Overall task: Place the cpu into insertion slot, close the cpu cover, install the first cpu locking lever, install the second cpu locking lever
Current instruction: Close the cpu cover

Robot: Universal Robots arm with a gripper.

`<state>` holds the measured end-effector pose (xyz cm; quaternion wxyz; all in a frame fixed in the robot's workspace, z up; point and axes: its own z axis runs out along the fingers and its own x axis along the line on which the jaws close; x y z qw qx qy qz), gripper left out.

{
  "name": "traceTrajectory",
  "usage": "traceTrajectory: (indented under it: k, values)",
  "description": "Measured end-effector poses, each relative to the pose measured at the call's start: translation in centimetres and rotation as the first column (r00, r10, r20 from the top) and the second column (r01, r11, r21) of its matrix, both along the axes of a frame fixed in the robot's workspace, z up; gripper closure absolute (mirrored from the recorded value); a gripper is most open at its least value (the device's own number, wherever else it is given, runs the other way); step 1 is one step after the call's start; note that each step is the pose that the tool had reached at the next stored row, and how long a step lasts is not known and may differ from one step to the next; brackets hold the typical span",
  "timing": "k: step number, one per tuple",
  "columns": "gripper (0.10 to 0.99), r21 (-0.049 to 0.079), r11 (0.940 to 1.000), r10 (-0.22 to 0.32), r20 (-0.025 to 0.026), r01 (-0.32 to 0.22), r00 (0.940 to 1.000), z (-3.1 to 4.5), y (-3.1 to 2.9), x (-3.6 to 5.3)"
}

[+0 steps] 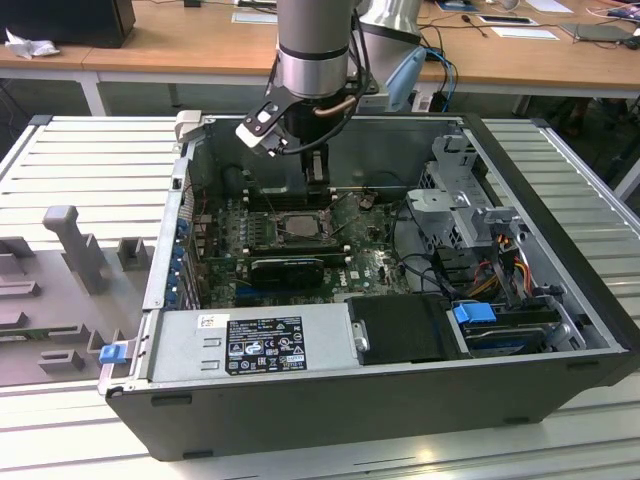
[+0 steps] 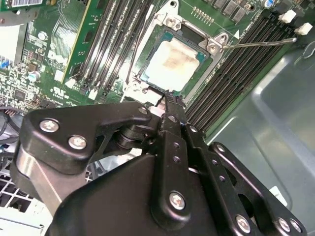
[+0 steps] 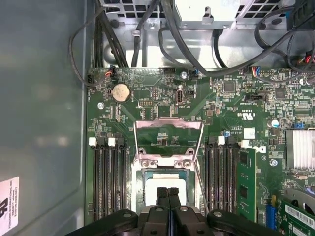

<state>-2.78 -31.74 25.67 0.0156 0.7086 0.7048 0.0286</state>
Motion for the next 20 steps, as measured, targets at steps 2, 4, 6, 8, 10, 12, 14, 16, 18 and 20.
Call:
traceTrajectory:
  k: [2,4,6,8,10,12,14,16,18,20]
  values:
    - [0.98,0.0,1.0,0.0,-0.0003,0.0,1.0,0.01,0.01,0.1]
    - [0.98,0.0,1.0,0.0,-0.0009,0.0,1.0,0.11,0.06,0.33]
    - [0.98,0.0,1.0,0.0,-0.0008,0.0,1.0,0.67,0.11,0.34]
    - [0.98,-0.001,1.0,0.0,-0.0008,0.0,1.0,0.69,0.13,0.34]
    - [0.98,-0.001,1.0,0.0,-0.001,0.0,1.0,0.71,0.14,0.34]
    - [0.98,-0.001,1.0,0.0,-0.0009,0.0,1.0,0.71,0.16,0.35]
    - [0.98,-0.001,1.0,0.0,-0.0009,0.0,1.0,0.71,0.18,0.41]
    - [0.98,-0.001,1.0,0.0,-0.001,0.0,1.0,0.71,0.2,0.47]
    - [0.98,-0.001,1.0,0.0,-0.001,0.0,1.0,0.71,0.22,0.59]
    - [0.98,-0.002,1.0,0.0,-0.0014,0.0,1.0,0.72,0.22,0.81]
